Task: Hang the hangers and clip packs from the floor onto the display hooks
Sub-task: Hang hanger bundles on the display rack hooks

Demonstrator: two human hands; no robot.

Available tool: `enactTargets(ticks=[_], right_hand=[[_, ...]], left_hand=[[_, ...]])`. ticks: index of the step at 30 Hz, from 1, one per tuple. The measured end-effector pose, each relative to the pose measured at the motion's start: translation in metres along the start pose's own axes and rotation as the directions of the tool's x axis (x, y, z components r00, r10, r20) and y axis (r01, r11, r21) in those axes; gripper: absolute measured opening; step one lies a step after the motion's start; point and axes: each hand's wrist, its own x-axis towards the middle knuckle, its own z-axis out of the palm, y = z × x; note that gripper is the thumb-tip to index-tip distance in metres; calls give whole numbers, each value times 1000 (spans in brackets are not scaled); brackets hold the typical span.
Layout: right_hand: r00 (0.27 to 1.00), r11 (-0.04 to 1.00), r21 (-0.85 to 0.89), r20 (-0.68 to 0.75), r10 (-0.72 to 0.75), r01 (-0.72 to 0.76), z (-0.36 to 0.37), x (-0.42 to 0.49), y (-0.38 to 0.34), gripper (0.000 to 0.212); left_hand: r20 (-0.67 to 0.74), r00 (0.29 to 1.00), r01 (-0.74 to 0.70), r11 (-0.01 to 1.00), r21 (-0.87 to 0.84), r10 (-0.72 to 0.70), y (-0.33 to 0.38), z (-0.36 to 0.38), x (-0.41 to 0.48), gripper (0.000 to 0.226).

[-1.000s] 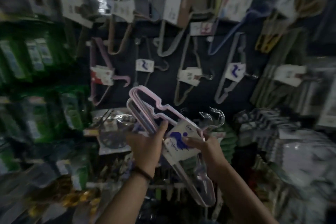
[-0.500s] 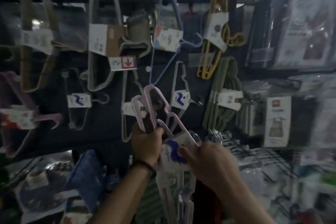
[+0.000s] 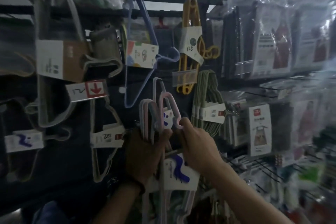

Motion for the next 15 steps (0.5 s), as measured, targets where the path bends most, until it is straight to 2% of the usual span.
enactTargets(ticks=[3,6,8,10,15], right_hand=[[1000,998,-61,9,5,-5,-1,9,22,20],[998,992,-115,33,54,-50,-4,17,49,31],[997,993,-100,35,62,-58,-7,24,60,32],[999,994,-108,22,31,-29,-10,30,66,26],[989,987,-143,-118,-89,72,-16,43,70,17]], left_hand=[[-39,995,-84,993,85,88,2,-9,15,40],[-65,956,-270,945,186,286,5,-20,31,24],[4,925,-369,894,253,381,11,-25,43,15],[91,886,-459,834,306,455,17,-28,52,16],[325,777,-628,695,350,538,30,-31,65,18]])
